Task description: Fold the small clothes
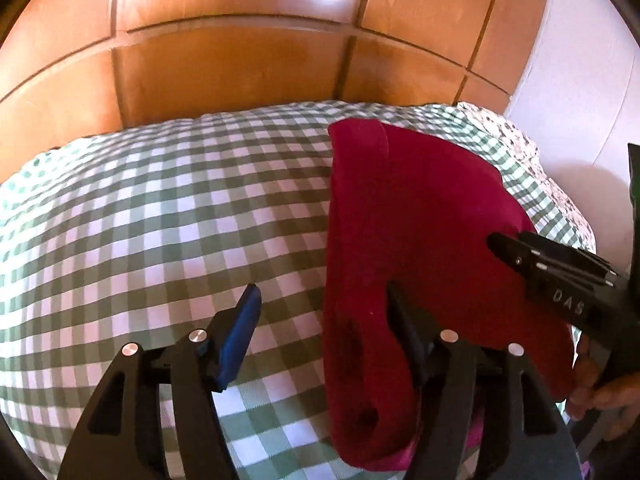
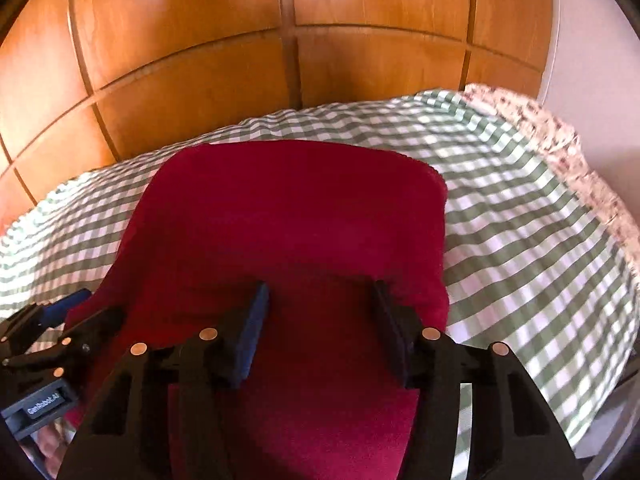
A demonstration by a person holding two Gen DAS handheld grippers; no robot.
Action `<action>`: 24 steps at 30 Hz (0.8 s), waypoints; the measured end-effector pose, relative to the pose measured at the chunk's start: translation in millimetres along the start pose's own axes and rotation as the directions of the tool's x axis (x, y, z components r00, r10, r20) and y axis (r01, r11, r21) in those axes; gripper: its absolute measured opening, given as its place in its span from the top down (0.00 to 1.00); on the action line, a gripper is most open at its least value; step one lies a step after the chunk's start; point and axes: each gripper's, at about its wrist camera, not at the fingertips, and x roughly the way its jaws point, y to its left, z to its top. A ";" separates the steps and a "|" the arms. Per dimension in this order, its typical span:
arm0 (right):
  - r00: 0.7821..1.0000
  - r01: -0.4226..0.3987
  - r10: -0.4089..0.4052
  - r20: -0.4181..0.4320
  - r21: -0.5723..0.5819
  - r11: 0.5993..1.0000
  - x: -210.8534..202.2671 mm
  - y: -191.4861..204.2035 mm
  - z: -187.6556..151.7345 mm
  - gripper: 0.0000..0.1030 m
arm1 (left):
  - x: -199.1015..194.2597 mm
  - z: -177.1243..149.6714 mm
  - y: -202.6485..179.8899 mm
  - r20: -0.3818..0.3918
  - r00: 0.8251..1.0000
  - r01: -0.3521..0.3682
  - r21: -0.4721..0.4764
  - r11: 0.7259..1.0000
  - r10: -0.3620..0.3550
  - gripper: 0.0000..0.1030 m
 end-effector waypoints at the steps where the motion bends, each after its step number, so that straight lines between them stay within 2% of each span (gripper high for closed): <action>1: 1.000 0.009 -0.009 0.004 -0.004 1.000 -2.4 0.7 -1.4 0.49 | -3.9 -2.0 -1.3 0.010 1.000 -0.009 0.002 1.000 0.009 0.38; 6: 0.999 0.017 -0.018 0.027 0.051 0.999 -18.1 -1.8 -7.8 0.47 | -23.5 -9.0 -3.7 0.054 0.998 -0.034 0.003 0.999 0.034 0.35; 10: 0.998 -0.017 0.013 0.061 0.071 0.997 -43.3 3.4 -16.5 0.47 | -37.3 -9.0 -3.8 0.086 0.995 -0.052 0.003 0.999 0.052 0.31; 18: 0.998 -0.020 0.018 0.063 0.029 0.999 -75.9 21.2 -54.7 0.47 | -48.4 -17.4 0.7 0.089 0.994 -0.056 -0.011 0.998 0.056 0.31; 21: 0.999 -0.027 0.025 0.029 0.053 0.998 -78.2 22.8 -71.1 0.32 | -46.0 -20.4 1.6 0.078 0.995 -0.065 -0.015 0.998 0.066 0.28; 24: 1.000 0.006 -0.006 0.005 0.034 0.999 -71.0 29.9 -82.8 0.32 | -36.7 -23.6 4.7 0.046 0.996 -0.081 -0.014 0.997 0.082 0.25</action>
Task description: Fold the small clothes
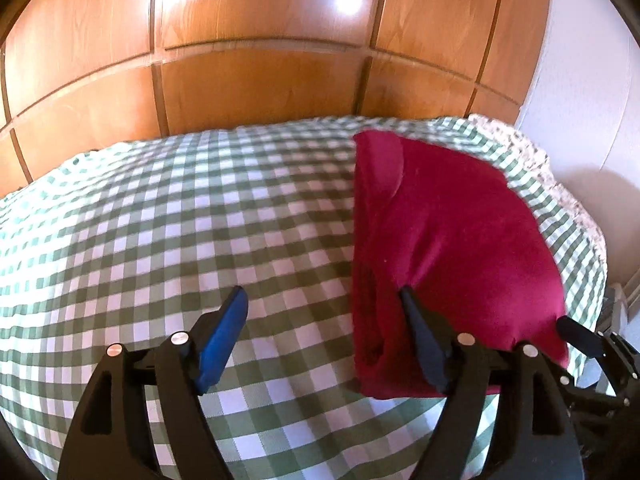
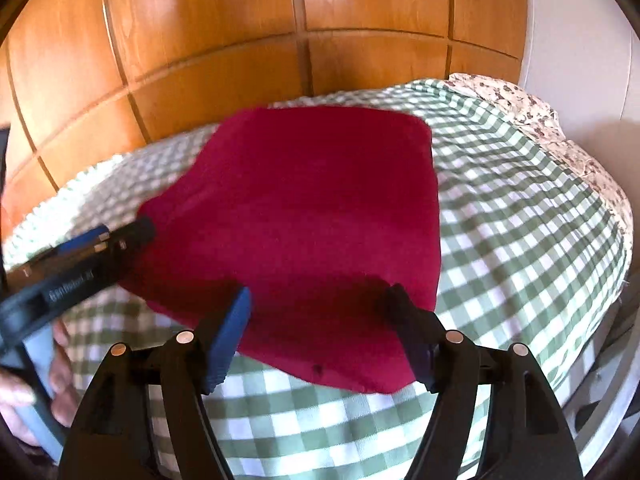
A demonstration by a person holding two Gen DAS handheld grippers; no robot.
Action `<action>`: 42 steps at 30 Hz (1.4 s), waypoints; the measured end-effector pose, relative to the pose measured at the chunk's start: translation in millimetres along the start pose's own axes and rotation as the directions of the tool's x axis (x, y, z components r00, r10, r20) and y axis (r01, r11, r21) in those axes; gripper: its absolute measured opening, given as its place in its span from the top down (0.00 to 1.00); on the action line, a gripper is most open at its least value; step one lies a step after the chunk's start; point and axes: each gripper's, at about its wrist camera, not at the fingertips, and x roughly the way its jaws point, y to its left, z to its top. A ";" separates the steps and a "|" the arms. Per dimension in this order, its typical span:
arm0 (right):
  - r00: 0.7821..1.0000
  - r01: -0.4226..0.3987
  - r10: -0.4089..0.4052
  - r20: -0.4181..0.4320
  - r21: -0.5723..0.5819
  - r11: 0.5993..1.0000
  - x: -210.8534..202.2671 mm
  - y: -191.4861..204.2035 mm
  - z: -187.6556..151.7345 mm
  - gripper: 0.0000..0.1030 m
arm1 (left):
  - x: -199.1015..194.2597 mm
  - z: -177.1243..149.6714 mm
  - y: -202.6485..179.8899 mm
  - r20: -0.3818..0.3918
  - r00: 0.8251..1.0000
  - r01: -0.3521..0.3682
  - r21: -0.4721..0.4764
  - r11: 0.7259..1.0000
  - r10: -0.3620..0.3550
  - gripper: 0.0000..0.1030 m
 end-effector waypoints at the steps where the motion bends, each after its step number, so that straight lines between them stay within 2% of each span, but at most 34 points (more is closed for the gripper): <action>1: 1.000 0.010 -0.010 -0.002 -0.005 1.000 2.1 2.2 -1.8 0.32 | 0.8 -1.6 1.7 -0.003 1.000 0.002 -0.007 1.000 -0.002 0.25; 5: 0.999 0.045 -0.045 0.002 -0.019 0.999 2.2 10.0 -4.5 0.32 | -12.6 -4.4 6.3 0.028 1.000 0.012 -0.022 1.000 -0.012 0.25; 8: 0.999 0.042 -0.042 0.008 0.034 0.999 -5.9 7.0 -0.9 0.32 | -31.2 -7.9 11.9 0.068 0.998 0.009 -0.037 0.999 -0.007 0.18; 9: 0.999 0.043 -0.045 0.020 0.067 0.997 -11.7 5.3 0.5 0.28 | -38.3 -9.9 15.3 0.078 0.997 0.005 -0.049 0.999 -0.001 0.17; 10: 0.998 0.052 -0.055 0.032 0.089 0.995 -16.7 4.6 1.6 0.20 | -43.5 -11.5 17.6 0.085 0.996 -0.001 -0.057 0.998 0.006 0.16; 11: 0.997 0.064 -0.069 0.044 0.102 0.993 -20.1 3.9 3.0 0.18 | -47.9 -13.0 20.1 0.091 0.996 -0.008 -0.062 0.998 0.014 0.14; 13: 0.991 0.100 -0.110 0.079 0.126 0.987 -30.2 4.4 6.0 0.16 | -56.8 -17.1 24.9 0.100 0.994 -0.029 -0.076 0.997 0.037 0.11; 15: 0.985 0.122 -0.138 0.100 0.151 0.981 -39.9 5.3 7.7 0.09 | -62.1 -19.8 27.9 0.101 0.993 -0.049 -0.086 0.995 0.058 0.09; 17: 0.979 0.144 -0.165 0.121 0.168 0.975 -48.2 7.4 6.3 0.09 | -68.3 -22.3 29.8 0.104 0.992 -0.065 -0.098 0.993 0.075 0.04; 23: 0.949 0.218 -0.246 0.199 0.153 0.964 -69.5 16.5 -3.9 0.04 | -86.2 -26.9 26.6 0.127 0.987 -0.090 -0.098 0.991 0.102 0.03; 28: 0.941 0.231 -0.259 0.218 0.144 0.962 -74.5 24.2 -8.4 0.04 | -93.2 -31.3 20.9 0.124 0.987 -0.095 -0.086 0.992 0.106 0.03; 33: 0.951 0.206 -0.238 0.196 0.170 0.964 -72.7 22.9 -12.8 0.04 | -101.2 -33.9 15.2 0.140 0.987 -0.075 -0.063 0.995 0.083 0.03; 36: 0.957 0.194 -0.228 0.179 0.186 0.963 -70.9 20.5 -15.7 0.04 | -104.8 -34.2 9.3 0.153 0.983 -0.099 -0.038 0.994 0.104 0.02; 42: 0.952 0.194 -0.238 0.192 0.222 0.956 -75.3 12.2 -18.2 0.04 | -110.2 -35.5 2.7 0.172 0.981 -0.081 -0.026 0.996 0.084 0.02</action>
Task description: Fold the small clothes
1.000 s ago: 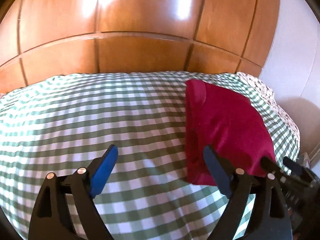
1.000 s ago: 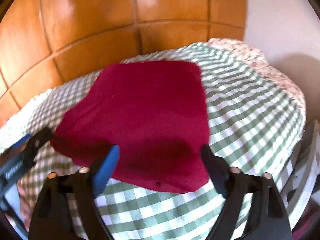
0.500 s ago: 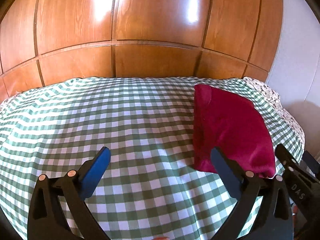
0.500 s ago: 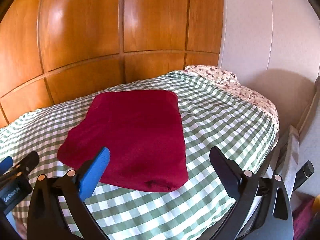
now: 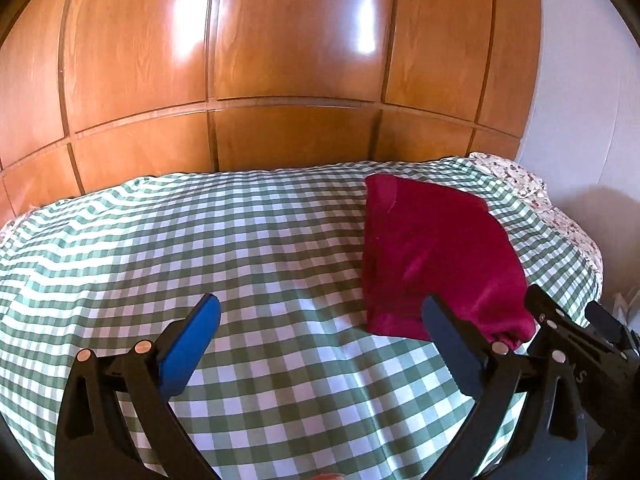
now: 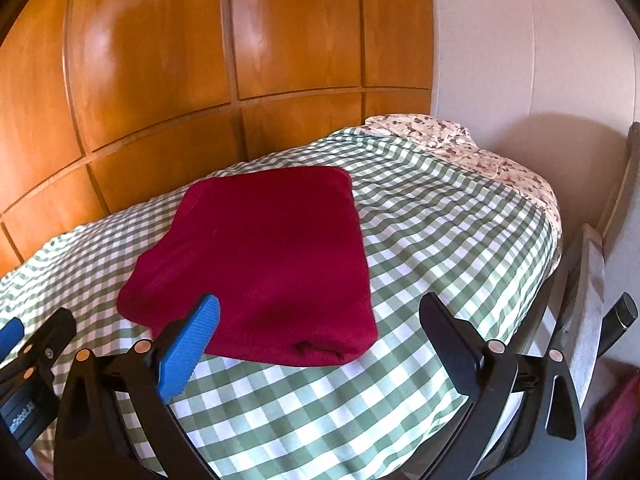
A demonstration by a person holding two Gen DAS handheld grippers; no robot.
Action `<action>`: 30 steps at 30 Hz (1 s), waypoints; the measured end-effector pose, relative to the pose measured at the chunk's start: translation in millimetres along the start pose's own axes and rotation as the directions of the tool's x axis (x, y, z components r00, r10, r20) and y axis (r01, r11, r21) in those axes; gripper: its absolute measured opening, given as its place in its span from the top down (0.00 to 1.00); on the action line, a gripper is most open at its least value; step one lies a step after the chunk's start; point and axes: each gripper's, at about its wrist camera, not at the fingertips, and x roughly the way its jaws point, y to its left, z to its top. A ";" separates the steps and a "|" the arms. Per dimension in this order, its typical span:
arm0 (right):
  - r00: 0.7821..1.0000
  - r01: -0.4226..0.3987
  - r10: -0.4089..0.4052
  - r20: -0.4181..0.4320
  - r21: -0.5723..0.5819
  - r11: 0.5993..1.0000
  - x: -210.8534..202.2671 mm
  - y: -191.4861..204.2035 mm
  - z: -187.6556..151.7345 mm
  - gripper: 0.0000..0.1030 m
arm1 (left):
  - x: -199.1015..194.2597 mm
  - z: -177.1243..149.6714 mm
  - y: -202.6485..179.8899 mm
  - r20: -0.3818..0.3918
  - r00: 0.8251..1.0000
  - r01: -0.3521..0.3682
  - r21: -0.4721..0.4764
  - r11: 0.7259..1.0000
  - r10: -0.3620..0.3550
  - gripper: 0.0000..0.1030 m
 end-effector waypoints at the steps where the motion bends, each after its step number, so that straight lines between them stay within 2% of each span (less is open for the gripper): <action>1: 1.000 0.002 -0.002 0.003 0.004 1.000 -0.2 -1.3 0.3 0.04 | -0.2 -0.3 -0.6 0.000 1.000 0.001 0.002 1.000 -0.001 0.02; 6: 1.000 0.009 -0.009 0.013 0.000 1.000 -1.5 -2.5 0.2 0.04 | -1.4 -0.7 -3.0 0.010 1.000 0.001 0.003 1.000 -0.001 0.02; 14: 1.000 0.006 -0.006 0.011 -0.008 1.000 -1.7 -0.4 -1.2 0.04 | -3.0 -1.4 -3.3 0.030 0.999 -0.042 0.007 0.999 0.042 0.02; 30: 1.000 0.006 -0.006 0.014 -0.009 1.000 -1.4 0.6 -1.4 0.04 | -3.3 -1.0 -1.4 0.034 0.998 -0.046 0.005 0.999 0.045 0.02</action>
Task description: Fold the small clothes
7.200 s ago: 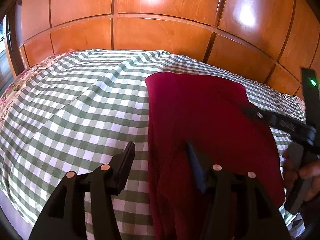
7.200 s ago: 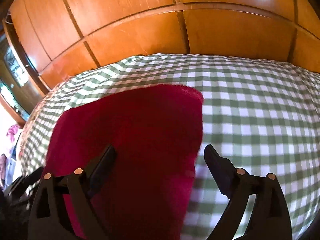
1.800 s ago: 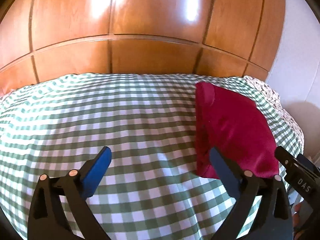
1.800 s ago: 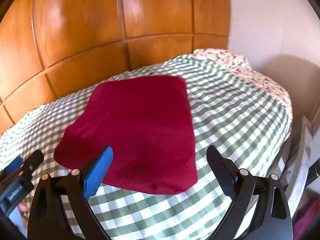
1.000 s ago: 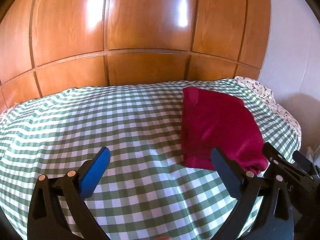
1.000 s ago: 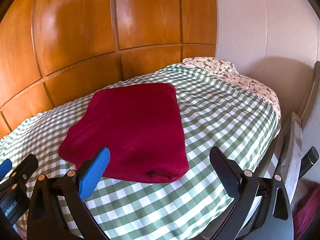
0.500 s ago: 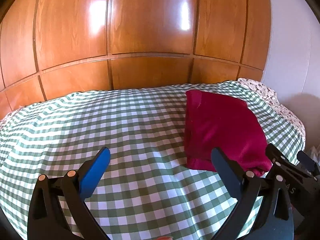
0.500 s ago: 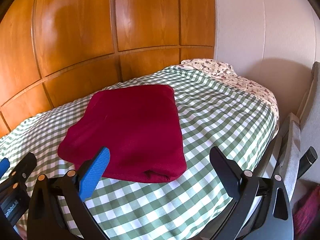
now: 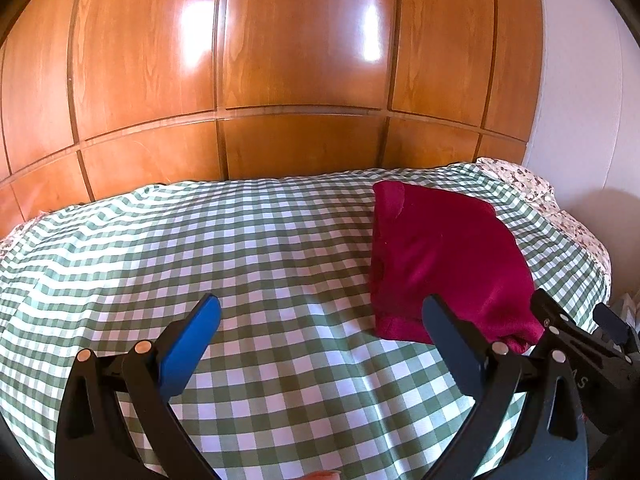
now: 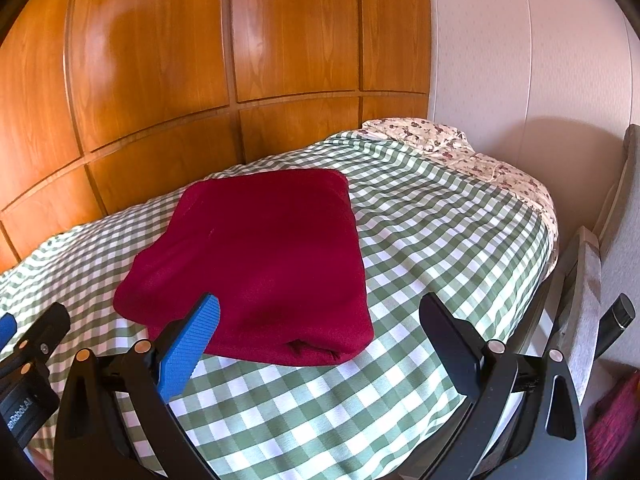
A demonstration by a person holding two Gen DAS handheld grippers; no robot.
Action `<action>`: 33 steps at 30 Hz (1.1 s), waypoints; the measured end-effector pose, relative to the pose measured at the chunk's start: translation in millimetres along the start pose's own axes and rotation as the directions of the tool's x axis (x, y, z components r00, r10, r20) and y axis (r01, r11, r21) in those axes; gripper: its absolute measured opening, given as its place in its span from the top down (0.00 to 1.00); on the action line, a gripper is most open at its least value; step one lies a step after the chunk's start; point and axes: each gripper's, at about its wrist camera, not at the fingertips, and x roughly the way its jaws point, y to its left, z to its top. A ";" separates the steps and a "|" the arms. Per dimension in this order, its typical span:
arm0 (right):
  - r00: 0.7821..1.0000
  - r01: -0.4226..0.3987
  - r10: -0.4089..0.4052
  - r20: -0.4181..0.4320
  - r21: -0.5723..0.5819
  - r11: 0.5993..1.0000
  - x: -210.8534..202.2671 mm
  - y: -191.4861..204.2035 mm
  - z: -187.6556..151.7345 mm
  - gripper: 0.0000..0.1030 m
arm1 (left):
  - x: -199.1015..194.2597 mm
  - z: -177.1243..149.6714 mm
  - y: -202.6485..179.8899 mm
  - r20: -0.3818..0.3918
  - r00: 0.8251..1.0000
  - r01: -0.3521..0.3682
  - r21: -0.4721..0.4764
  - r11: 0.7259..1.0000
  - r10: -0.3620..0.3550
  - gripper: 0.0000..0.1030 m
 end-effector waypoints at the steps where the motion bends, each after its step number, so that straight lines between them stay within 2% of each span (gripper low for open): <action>1: 1.000 0.000 0.000 0.001 -0.003 1.000 0.5 -0.4 0.3 0.04 | -0.4 0.1 -0.3 0.001 1.000 0.001 0.001 1.000 -0.001 0.02; 19: 1.000 -0.009 0.009 0.008 -0.007 1.000 1.3 0.3 0.4 0.04 | -3.5 1.2 -1.1 0.008 1.000 0.000 -0.009 1.000 0.000 0.02; 29: 1.000 -0.018 0.018 -0.012 -0.014 1.000 8.1 -0.5 -2.5 0.04 | 2.5 -0.8 1.0 -0.006 1.000 -0.009 -0.018 1.000 0.009 0.03; 33: 1.000 -0.021 0.020 -0.016 -0.025 0.999 11.1 -0.7 -3.1 0.04 | 9.3 -2.8 3.1 -0.034 0.999 -0.009 -0.021 1.000 0.008 0.03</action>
